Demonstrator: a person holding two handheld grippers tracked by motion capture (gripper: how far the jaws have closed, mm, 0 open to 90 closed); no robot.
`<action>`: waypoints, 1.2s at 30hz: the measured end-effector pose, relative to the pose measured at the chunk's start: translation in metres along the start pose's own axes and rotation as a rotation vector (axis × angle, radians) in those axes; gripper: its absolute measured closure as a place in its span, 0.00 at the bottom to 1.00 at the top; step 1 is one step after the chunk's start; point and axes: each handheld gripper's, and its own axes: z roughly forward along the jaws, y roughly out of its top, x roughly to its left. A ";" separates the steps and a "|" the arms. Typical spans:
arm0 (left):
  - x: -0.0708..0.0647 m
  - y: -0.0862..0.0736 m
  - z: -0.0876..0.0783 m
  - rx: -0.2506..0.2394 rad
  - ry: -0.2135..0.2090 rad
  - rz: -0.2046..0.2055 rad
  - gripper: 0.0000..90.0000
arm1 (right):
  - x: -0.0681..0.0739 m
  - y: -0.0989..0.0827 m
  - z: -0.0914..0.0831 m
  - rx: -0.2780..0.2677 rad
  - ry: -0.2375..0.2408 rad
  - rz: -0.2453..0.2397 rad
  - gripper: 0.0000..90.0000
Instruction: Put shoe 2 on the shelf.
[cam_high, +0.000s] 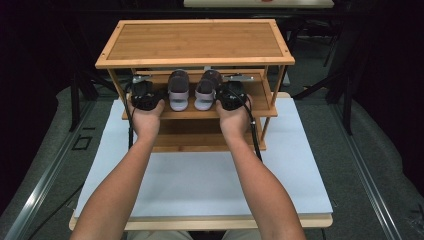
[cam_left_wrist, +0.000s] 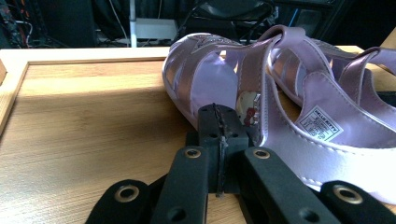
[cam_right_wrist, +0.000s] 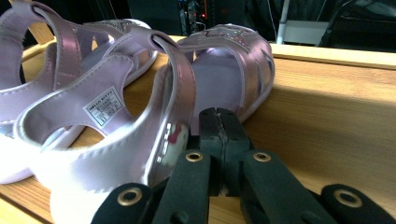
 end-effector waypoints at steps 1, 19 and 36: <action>0.000 0.000 0.000 0.003 0.003 0.001 1.00 | 0.000 0.000 0.001 0.000 -0.009 -0.004 1.00; -0.001 0.001 0.008 0.071 -0.003 0.034 1.00 | 0.013 0.009 0.009 0.062 -0.030 -0.090 1.00; 0.002 0.006 0.013 0.097 -0.082 0.010 1.00 | 0.008 0.018 0.020 0.095 0.032 0.019 1.00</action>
